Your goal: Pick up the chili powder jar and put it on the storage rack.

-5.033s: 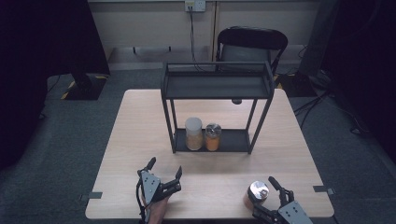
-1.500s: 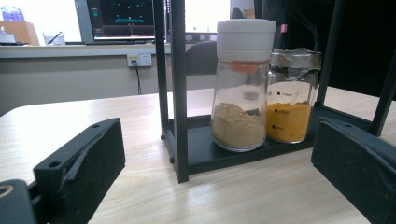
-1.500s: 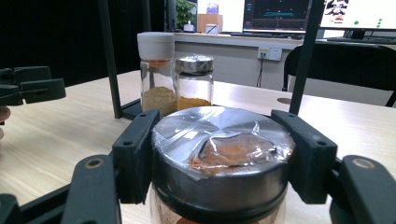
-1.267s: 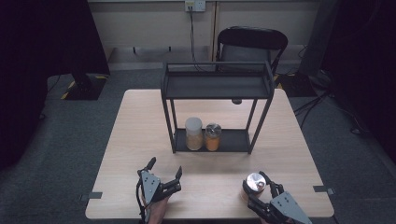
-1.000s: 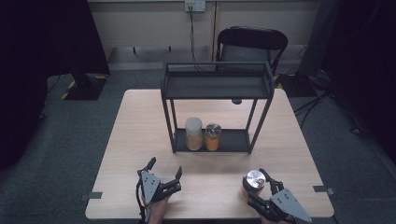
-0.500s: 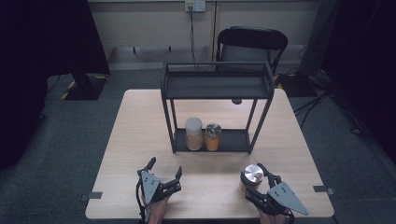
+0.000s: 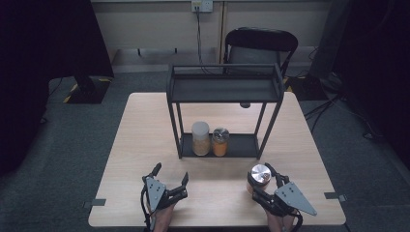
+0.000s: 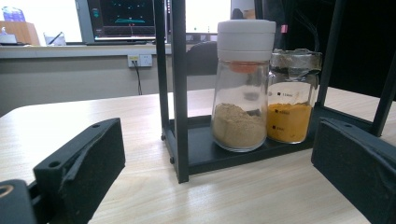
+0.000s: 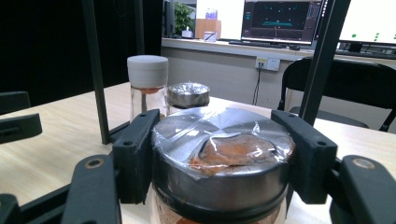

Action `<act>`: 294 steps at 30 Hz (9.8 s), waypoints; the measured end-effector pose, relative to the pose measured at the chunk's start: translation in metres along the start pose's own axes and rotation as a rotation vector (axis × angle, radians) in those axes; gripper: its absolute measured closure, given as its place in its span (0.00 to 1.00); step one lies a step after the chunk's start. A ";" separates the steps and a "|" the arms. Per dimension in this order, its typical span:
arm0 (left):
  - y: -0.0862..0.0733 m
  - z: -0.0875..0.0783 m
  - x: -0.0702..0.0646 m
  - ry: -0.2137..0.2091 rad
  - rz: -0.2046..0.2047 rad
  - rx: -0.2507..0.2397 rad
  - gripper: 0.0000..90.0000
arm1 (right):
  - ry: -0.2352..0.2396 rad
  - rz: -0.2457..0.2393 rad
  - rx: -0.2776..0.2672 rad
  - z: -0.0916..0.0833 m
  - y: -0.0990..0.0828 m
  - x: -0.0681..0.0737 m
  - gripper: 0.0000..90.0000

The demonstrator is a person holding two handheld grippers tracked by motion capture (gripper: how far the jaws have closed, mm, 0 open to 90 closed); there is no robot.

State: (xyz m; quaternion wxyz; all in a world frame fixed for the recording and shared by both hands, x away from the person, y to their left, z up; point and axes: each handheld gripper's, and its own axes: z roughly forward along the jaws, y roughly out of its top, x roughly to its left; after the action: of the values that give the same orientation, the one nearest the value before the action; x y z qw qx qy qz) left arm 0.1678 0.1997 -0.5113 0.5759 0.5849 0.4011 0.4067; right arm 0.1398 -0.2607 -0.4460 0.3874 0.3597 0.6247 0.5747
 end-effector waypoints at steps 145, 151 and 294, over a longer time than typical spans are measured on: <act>-0.002 -0.001 0.001 -0.005 -0.006 -0.011 0.02 | -0.143 0.016 0.055 0.143 0.009 -0.002 0.39; -0.002 -0.001 0.001 -0.005 -0.005 -0.010 0.02 | -0.154 0.017 0.058 0.147 0.009 -0.003 0.39; -0.003 -0.002 0.002 -0.011 -0.006 -0.014 0.02 | -0.191 0.024 -0.046 0.158 0.005 0.020 0.00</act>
State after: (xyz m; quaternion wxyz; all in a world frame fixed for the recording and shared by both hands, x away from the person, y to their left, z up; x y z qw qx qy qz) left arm 0.1669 0.2026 -0.5138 0.5834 0.5819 0.3967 0.4045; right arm 0.2725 -0.1726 -0.4483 0.4467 0.4113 0.5671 0.5565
